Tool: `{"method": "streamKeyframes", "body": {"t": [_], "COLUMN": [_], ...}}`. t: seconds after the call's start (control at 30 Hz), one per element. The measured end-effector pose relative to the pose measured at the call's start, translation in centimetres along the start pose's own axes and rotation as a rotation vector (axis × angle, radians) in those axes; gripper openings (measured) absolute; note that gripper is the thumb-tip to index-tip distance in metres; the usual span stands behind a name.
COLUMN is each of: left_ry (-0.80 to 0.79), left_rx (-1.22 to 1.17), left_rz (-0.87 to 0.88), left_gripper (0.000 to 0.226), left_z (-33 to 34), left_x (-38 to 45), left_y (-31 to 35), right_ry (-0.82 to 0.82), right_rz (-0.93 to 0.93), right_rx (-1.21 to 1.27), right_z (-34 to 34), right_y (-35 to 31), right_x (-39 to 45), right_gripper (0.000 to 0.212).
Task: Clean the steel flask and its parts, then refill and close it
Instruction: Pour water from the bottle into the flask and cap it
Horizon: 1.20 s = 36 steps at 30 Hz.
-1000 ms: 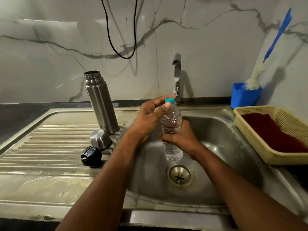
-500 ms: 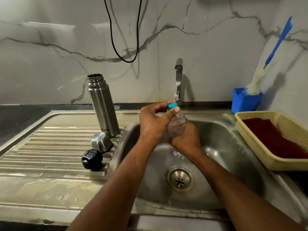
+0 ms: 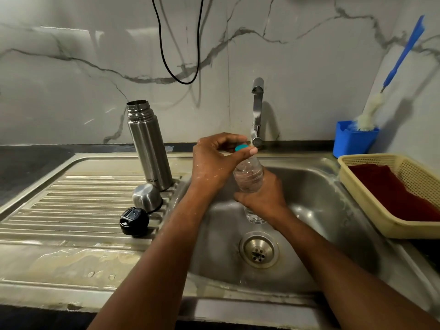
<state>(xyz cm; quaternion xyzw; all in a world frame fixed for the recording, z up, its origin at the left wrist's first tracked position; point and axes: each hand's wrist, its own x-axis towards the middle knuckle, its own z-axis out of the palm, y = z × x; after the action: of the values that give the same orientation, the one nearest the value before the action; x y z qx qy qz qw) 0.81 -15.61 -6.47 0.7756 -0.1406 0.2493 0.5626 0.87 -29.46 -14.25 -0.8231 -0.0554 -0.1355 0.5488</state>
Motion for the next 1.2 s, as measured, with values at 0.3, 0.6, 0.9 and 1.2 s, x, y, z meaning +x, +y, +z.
{"method": "streamKeyframes", "body": {"t": [0.3,0.6,0.9,1.2], "left_ry": [-0.116,-0.145,-0.092,-0.152], "left_rx": [0.283,0.470,0.326,0.429], "left_rz": [0.134,0.084,-0.081,-0.236], "left_gripper": [0.036,0.035,0.029,0.039], "left_z": [-2.1,-2.8,-6.0,-15.8], "left_x": [0.4,0.8,-1.4,-9.4], "left_y": [0.1,1.6,1.7,0.8], "right_ry": [-0.012,-0.028,-0.061,-0.025], "right_rz": [-0.006,-0.067,-0.120,-0.124], "right_rx": [-0.060,-0.165,-0.154,-0.179], "right_z": [-0.2,-0.5,-0.5,-0.2], "right_y": [0.0,0.1,-0.1,-0.7], "right_x": [0.1,0.2,0.1,-0.5], "right_gripper": [0.061,0.066,0.075,0.060]}}
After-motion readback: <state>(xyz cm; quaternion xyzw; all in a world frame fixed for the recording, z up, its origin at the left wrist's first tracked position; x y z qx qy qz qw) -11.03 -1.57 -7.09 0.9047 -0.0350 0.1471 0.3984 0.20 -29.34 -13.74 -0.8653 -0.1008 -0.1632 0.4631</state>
